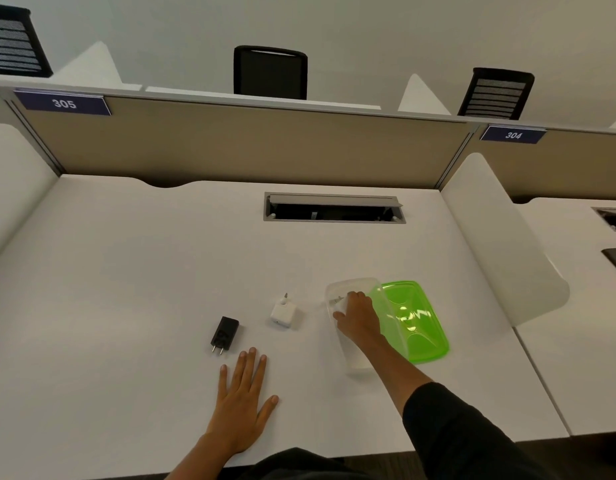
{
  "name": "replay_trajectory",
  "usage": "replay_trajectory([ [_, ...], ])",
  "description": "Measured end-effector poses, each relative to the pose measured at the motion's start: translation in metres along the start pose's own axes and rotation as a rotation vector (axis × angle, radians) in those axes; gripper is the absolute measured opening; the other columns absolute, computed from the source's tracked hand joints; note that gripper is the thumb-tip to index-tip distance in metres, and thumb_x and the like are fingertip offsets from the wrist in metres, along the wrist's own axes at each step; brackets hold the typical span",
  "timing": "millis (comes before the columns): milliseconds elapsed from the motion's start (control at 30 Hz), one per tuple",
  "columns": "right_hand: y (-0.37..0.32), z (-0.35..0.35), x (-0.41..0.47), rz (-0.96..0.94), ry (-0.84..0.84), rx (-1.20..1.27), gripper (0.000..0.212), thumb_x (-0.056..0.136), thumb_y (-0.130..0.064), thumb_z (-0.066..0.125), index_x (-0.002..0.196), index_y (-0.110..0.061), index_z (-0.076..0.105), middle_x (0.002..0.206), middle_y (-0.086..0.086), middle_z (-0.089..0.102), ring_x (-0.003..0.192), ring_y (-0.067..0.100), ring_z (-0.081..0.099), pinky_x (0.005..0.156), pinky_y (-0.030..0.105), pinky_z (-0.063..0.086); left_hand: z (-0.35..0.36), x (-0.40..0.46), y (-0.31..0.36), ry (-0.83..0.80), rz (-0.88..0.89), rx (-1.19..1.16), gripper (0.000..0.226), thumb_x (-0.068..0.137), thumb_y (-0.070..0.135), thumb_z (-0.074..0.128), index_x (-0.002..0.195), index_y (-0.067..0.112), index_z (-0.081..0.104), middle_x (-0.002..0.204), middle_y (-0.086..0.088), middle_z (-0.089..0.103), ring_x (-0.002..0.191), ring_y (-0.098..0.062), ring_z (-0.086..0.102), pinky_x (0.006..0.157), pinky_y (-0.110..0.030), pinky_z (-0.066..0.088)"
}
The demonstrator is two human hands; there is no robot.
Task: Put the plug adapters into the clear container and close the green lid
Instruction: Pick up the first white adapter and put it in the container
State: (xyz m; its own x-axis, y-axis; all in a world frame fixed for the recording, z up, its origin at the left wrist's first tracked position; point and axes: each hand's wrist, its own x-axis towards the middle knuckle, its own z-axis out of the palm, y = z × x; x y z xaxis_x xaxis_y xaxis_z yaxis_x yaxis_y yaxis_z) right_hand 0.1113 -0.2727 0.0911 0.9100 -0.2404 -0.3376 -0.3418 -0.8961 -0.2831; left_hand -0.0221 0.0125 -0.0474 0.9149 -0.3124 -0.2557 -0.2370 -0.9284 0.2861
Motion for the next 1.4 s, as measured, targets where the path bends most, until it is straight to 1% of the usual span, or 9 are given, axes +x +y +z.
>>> replay_trajectory([
  [167,-0.005,0.002,0.002,0.009,-0.013,-0.011,0.045,0.101,-0.032,0.062,0.137,-0.005,0.053,0.142,0.012,0.052,0.14,0.03,0.046,0.104,0.044,0.053,-0.001,0.001,-0.001,-0.019,0.005,-0.012,0.091,0.104,0.074,0.022,0.168,0.024,-0.019,0.177,-0.003,-0.03,0.158,-0.015,-0.039,0.125,-0.049,-0.031],
  [333,-0.007,0.005,0.002,0.014,0.0,0.008,0.045,0.103,-0.031,0.06,0.137,-0.003,0.052,0.143,0.014,0.052,0.139,0.032,0.046,0.104,0.045,0.053,-0.004,-0.001,0.002,0.009,-0.001,0.024,0.09,0.104,0.072,0.027,0.172,0.019,0.001,0.181,-0.007,-0.01,0.163,-0.021,-0.023,0.126,-0.048,-0.026],
  [467,-0.005,0.007,0.0,0.025,-0.002,0.055,0.05,0.103,-0.035,0.061,0.138,-0.001,0.052,0.144,0.016,0.051,0.14,0.033,0.046,0.109,0.044,0.05,-0.003,0.0,0.0,-0.02,0.002,0.013,0.091,0.102,0.075,0.019,0.171,0.023,-0.01,0.18,-0.005,-0.024,0.161,-0.018,-0.033,0.126,-0.05,-0.028],
  [600,-0.001,0.008,0.001,0.079,0.028,0.22,0.053,0.102,-0.036,0.063,0.139,0.001,0.054,0.145,0.017,0.052,0.138,0.034,0.052,0.114,0.042,0.045,-0.005,-0.001,0.003,0.01,0.004,0.045,0.088,0.104,0.071,0.03,0.173,0.02,0.012,0.182,-0.009,0.002,0.165,-0.024,-0.013,0.127,-0.051,-0.019],
  [700,0.002,0.01,0.002,0.087,0.053,0.356,0.037,0.102,-0.027,0.063,0.127,0.001,0.061,0.131,0.015,0.057,0.125,0.03,0.059,0.107,0.036,0.047,-0.004,0.001,0.003,-0.005,-0.006,0.031,0.087,0.104,0.074,0.024,0.172,0.028,-0.005,0.181,-0.003,-0.017,0.167,-0.026,-0.024,0.128,-0.053,-0.026],
  [867,0.006,0.007,0.0,0.088,0.105,0.527,0.03,0.102,-0.013,0.063,0.122,0.01,0.067,0.117,0.022,0.07,0.11,0.038,0.069,0.102,0.046,0.053,-0.005,-0.002,0.006,0.021,-0.008,0.056,0.086,0.104,0.071,0.036,0.173,0.024,0.015,0.183,-0.007,0.006,0.169,-0.032,0.008,0.131,-0.055,-0.014],
  [1000,0.007,-0.003,0.0,0.082,0.239,0.53,0.032,0.101,-0.013,0.064,0.13,0.001,0.068,0.121,0.017,0.072,0.111,0.034,0.07,0.102,0.045,0.054,-0.002,-0.002,0.006,0.06,-0.002,0.061,0.085,0.105,0.071,0.034,0.173,0.024,0.016,0.184,-0.007,0.007,0.169,-0.032,0.01,0.132,-0.059,-0.003],
  [1200,-0.022,-0.016,0.003,-0.209,0.462,0.463,0.023,0.098,-0.007,0.066,0.12,-0.003,0.072,0.104,0.01,0.07,0.091,0.03,0.068,0.082,0.045,0.059,0.006,-0.002,0.003,0.092,0.004,0.06,0.086,0.105,0.072,0.032,0.174,0.027,0.009,0.185,-0.005,0.001,0.171,-0.03,0.005,0.133,-0.062,0.002],
  [1400,-0.074,0.012,-0.001,-0.445,0.27,0.236,0.032,0.1,-0.027,0.067,0.126,-0.007,0.068,0.12,0.006,0.067,0.104,0.024,0.07,0.083,0.031,0.058,0.011,0.0,0.002,0.095,-0.003,0.051,0.086,0.105,0.072,0.033,0.174,0.028,0.008,0.185,-0.003,-0.001,0.171,-0.029,0.003,0.133,-0.064,0.005],
])
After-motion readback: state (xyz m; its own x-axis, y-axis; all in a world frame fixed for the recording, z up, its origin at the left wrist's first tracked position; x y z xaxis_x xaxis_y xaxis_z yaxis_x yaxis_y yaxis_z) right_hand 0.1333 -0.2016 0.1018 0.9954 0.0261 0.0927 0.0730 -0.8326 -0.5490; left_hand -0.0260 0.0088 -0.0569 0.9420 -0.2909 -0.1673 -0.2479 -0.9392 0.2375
